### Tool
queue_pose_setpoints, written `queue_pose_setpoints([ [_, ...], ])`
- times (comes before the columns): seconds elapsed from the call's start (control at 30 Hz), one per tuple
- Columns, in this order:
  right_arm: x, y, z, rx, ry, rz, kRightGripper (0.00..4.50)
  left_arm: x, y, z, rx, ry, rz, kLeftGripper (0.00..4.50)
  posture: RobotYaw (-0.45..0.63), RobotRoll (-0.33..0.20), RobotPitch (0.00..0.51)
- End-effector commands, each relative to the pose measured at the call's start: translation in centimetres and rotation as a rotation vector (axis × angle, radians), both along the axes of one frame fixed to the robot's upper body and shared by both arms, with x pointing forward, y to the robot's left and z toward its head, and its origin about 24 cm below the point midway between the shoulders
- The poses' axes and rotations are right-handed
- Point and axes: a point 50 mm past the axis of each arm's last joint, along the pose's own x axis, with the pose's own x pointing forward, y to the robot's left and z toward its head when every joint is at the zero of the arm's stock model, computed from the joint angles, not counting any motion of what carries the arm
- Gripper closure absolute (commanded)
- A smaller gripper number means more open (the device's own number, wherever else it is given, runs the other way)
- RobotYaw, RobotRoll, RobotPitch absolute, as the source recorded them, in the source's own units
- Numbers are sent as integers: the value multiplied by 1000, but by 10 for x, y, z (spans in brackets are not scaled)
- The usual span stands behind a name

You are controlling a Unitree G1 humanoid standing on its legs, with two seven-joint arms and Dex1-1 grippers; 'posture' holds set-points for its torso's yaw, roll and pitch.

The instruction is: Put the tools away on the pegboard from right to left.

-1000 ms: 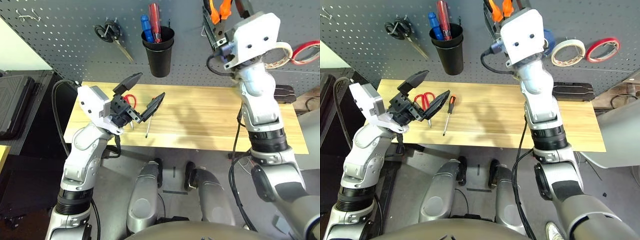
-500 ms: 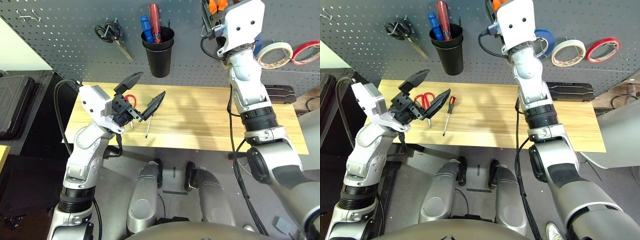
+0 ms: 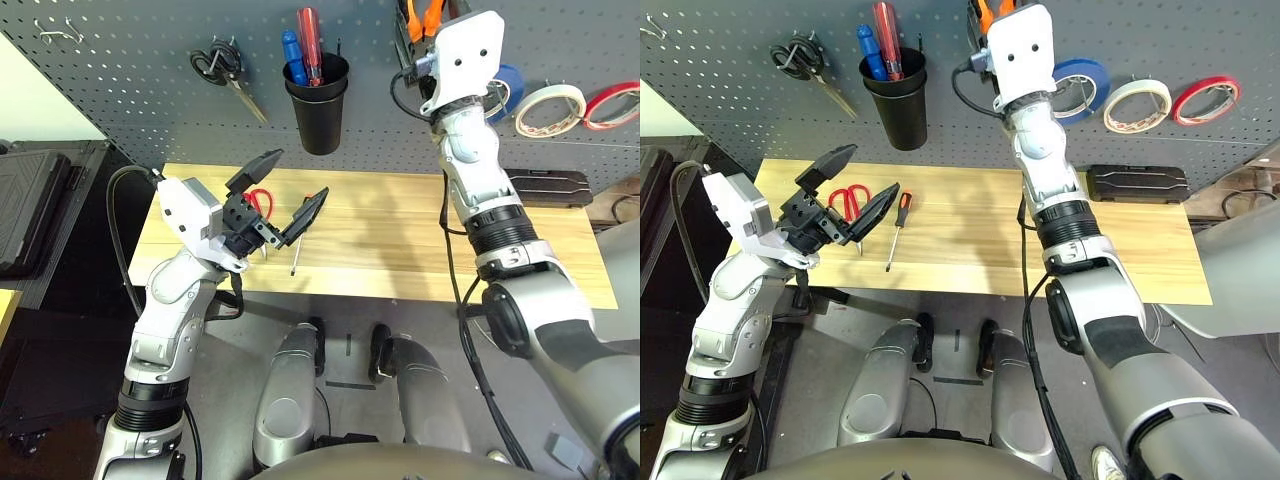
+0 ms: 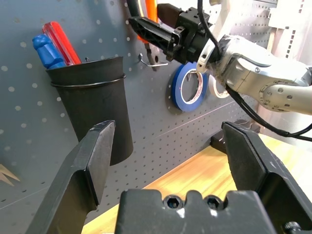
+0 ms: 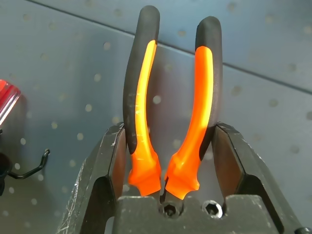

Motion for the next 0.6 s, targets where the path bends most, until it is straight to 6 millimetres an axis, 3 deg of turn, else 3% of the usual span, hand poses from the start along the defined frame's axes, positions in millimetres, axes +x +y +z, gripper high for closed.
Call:
queue_pose_setpoints([
  [0.03,2,-3,1,48,-10,-10,1673,-3,0,-4,29,5,-7,0,260,0,236],
  [0.27,1,2,-14,10,30,7,1673,-3,0,-6,30,6,-7,0,262,0,239],
  [0.43,-7,5,-8,-10,-47,18,34,-2,0,-6,34,8,-12,0,253,0,240],
  [0.6,-24,-5,3,-14,-173,7,34,-1,0,-6,38,8,-17,0,243,0,240],
])
